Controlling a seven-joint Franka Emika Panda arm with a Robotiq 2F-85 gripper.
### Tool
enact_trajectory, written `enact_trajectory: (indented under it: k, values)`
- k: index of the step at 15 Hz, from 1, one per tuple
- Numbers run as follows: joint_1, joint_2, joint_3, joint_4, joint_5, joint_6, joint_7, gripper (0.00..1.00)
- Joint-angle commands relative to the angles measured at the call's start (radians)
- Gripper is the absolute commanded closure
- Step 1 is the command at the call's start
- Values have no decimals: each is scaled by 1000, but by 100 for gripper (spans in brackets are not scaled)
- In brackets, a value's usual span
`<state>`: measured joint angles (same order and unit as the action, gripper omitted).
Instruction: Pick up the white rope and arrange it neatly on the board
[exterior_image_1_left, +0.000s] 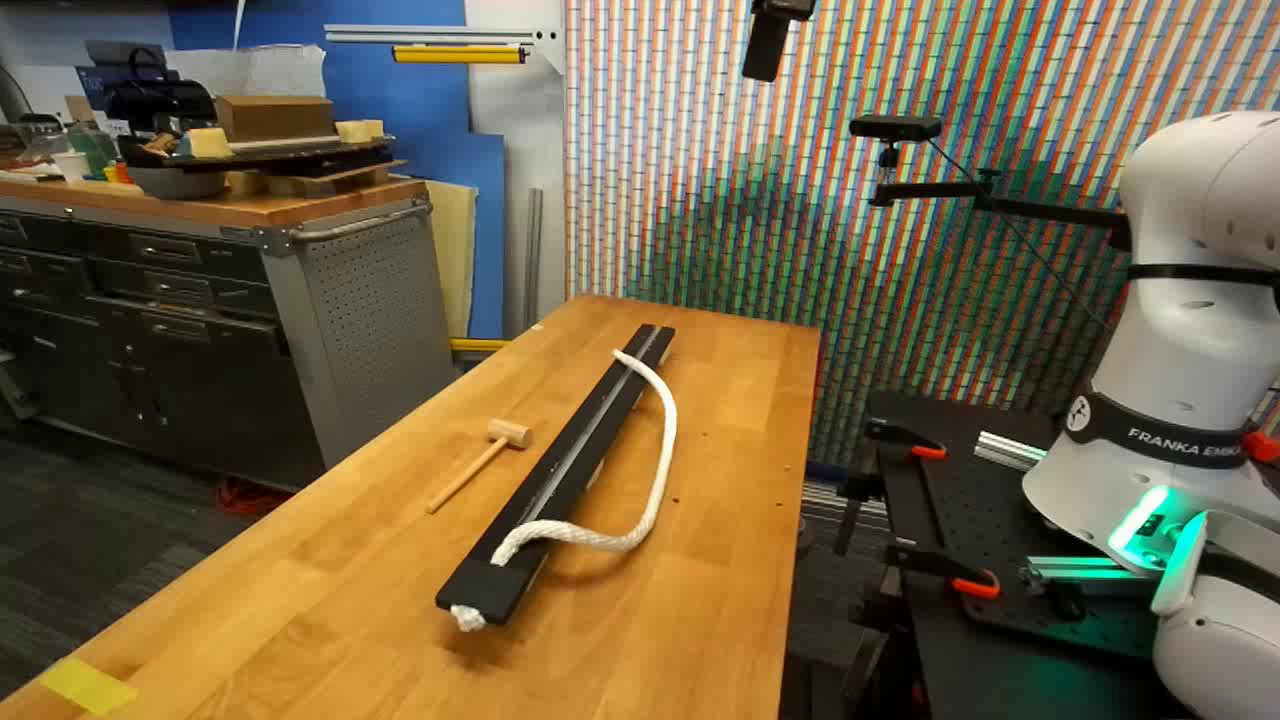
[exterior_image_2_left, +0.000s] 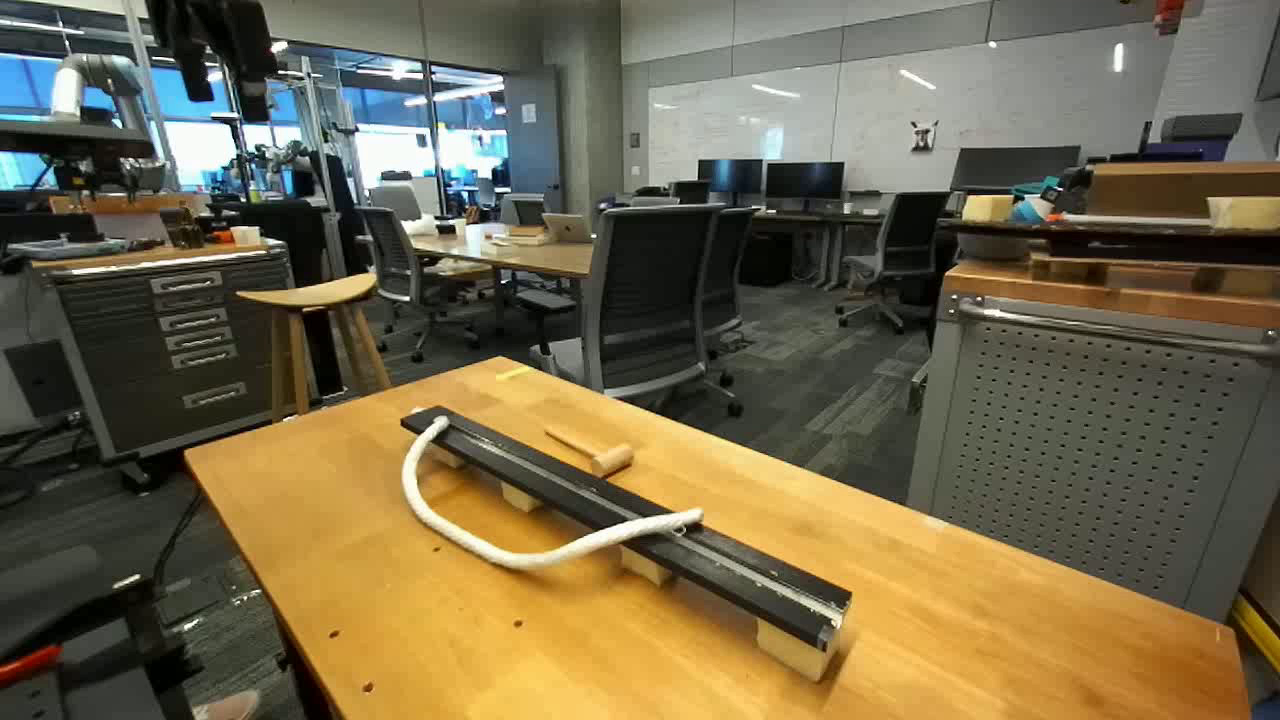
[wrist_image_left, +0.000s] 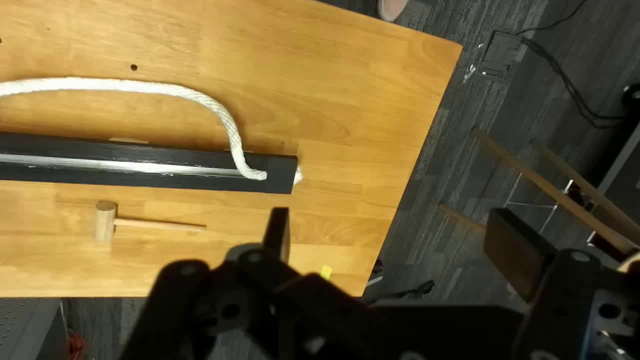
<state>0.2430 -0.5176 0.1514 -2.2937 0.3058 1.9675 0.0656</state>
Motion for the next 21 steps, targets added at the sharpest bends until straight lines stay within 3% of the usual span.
enact_trajectory:
  k: [1, 10, 17, 21]
  values:
    - [-10, 0, 8, 7, 5, -3, -3, 0]
    - [-16, 2, 5, 17, 3, 7, -2, 0]
    - [-99, 75, -14, 40, -25, 164, 43, 0]
    - [-169, 126, -18, 43, -101, 280, 96, 0]
